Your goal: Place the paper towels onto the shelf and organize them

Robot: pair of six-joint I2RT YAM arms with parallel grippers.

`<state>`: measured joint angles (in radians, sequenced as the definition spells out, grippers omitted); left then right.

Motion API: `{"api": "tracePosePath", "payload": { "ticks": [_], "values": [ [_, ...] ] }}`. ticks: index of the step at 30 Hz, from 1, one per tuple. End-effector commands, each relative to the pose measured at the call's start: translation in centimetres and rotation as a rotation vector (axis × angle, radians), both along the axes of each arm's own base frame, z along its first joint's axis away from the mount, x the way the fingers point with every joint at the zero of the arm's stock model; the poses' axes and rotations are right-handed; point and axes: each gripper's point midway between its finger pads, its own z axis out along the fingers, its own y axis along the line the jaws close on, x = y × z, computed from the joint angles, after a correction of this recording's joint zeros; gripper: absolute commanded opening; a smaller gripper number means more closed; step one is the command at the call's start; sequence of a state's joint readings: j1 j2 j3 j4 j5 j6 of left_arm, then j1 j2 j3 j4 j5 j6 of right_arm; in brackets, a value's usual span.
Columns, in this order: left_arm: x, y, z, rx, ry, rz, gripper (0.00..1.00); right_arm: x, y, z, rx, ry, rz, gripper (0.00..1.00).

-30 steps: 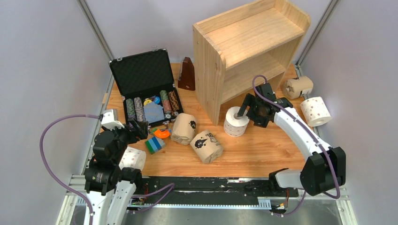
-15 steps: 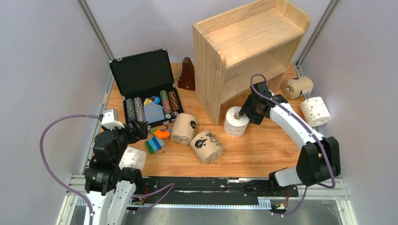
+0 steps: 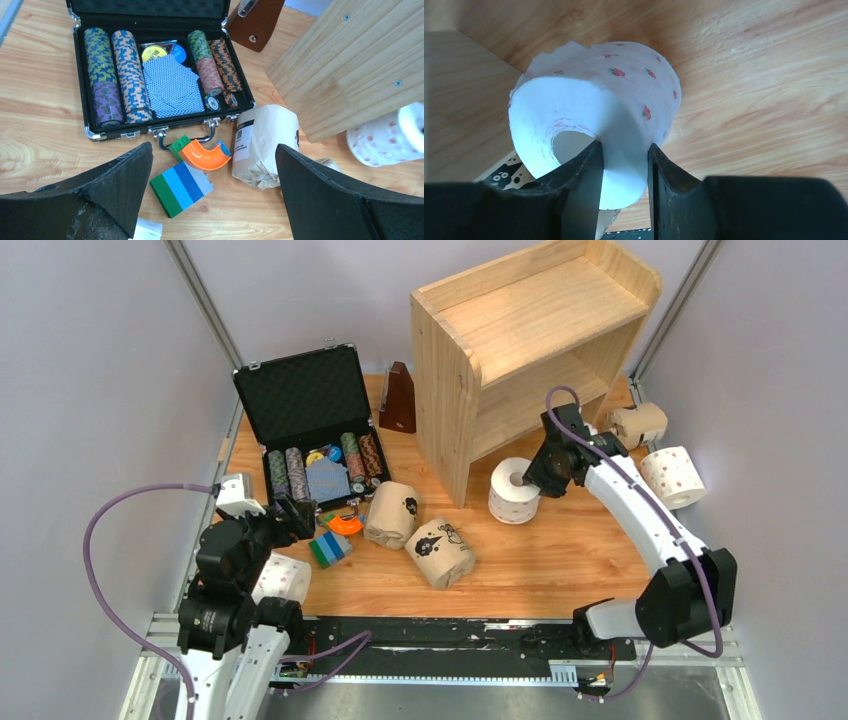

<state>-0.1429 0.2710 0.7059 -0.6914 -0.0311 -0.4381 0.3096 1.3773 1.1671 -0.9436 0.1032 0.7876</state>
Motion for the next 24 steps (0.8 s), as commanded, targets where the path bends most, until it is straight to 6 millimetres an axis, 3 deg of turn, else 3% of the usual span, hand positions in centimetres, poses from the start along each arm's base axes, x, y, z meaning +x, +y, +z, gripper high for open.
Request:
{"api": "tracePosePath", "payload": {
  "ticks": [1,14,18,19,24],
  "values": [
    [-0.6,0.5,2.5,0.047,-0.071,-0.002,1.0,1.0,-2.3,7.6,-0.033,-0.18,-0.056,0.19],
    [-1.2,1.2,3.1,0.087,-0.114,0.019,1.0,1.9,-8.5,20.5,-0.056,-0.351,-0.178,0.14],
    [-1.2,1.3,3.2,0.09,-0.117,0.022,1.0,3.5,-9.8,23.9,-0.036,-0.437,-0.198,0.14],
    [-1.2,1.2,3.2,0.09,-0.117,0.019,1.0,4.3,-10.9,24.8,-0.028,-0.458,-0.226,0.13],
    [-1.4,1.4,3.3,0.091,-0.124,0.029,1.0,6.7,-11.8,26.9,0.001,-0.523,-0.246,0.14]
  ]
}}
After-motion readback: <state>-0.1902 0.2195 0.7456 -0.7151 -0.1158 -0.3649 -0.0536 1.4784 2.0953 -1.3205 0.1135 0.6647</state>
